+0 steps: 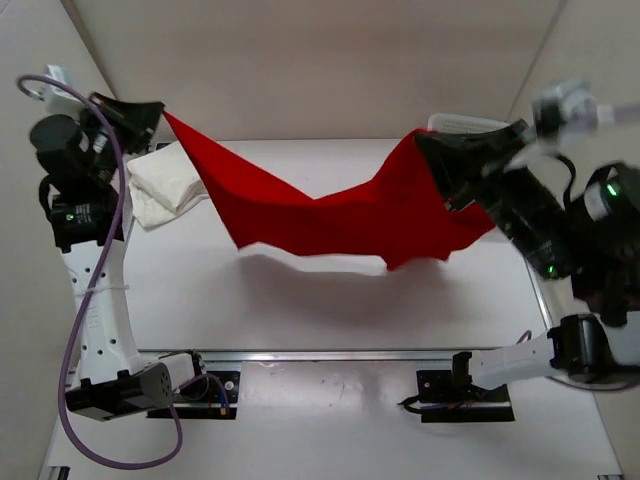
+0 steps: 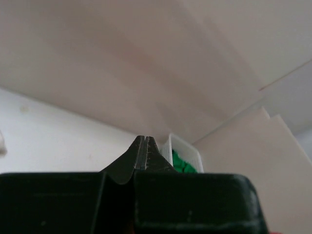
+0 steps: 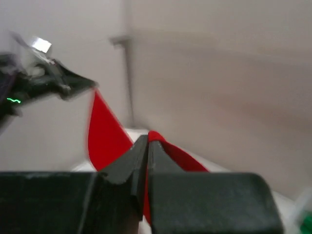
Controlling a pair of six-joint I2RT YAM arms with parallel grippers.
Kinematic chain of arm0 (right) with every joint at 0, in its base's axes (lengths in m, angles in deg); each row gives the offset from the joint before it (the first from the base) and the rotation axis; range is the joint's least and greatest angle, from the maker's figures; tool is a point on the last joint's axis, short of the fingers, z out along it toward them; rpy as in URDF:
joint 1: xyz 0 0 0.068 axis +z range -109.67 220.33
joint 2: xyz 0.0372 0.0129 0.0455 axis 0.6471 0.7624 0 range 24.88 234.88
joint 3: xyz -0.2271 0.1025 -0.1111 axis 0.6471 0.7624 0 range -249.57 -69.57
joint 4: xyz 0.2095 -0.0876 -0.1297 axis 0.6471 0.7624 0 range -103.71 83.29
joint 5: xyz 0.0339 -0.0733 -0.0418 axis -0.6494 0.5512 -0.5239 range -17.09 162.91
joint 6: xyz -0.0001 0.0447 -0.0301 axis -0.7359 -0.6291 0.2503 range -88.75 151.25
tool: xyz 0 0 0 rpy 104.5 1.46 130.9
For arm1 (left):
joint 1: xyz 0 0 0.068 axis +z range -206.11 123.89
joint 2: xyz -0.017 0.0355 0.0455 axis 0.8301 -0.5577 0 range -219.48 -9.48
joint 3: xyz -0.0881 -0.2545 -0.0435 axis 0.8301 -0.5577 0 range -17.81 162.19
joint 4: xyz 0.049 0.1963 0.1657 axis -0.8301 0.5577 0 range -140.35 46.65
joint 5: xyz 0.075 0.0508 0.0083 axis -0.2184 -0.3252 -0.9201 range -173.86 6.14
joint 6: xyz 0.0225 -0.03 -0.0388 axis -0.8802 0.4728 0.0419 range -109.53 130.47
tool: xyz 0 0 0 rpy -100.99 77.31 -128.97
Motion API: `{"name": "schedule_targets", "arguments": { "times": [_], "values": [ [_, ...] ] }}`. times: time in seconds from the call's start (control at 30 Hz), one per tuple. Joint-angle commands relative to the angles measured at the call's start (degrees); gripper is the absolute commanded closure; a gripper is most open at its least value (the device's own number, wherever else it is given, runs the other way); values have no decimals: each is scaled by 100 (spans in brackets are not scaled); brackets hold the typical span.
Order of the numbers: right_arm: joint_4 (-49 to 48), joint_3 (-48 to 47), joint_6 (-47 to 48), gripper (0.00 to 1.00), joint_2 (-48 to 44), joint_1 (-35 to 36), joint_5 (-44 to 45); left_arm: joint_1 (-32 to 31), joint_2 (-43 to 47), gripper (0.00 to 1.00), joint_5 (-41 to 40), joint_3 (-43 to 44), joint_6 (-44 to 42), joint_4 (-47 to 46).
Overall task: Fold and stack the t-shirts
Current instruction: Flatten out the tshirt
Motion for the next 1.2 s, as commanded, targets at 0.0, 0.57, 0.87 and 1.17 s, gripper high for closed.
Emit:
{"name": "schedule_targets", "arguments": {
  "times": [0.0, 0.57, 0.87, 1.17],
  "values": [
    [-8219, 1825, 7827, 100, -387, 3325, 3989, 251, -262, 100, 343, 781, 237, 5],
    [-906, 3011, -334, 100, 566, -4975, -3424, -171, -333, 100, -624, -1272, -265, -591],
    [-377, -1897, -920, 100, 4714, -6261, -5079, -496, -2430, 100, -1013, 119, -178, -741],
    [-2613, -1574, -1706, 100, 3275, -7167, -5495, 66, -3375, 100, -449, 3085, 508, -705]
  ]
}}
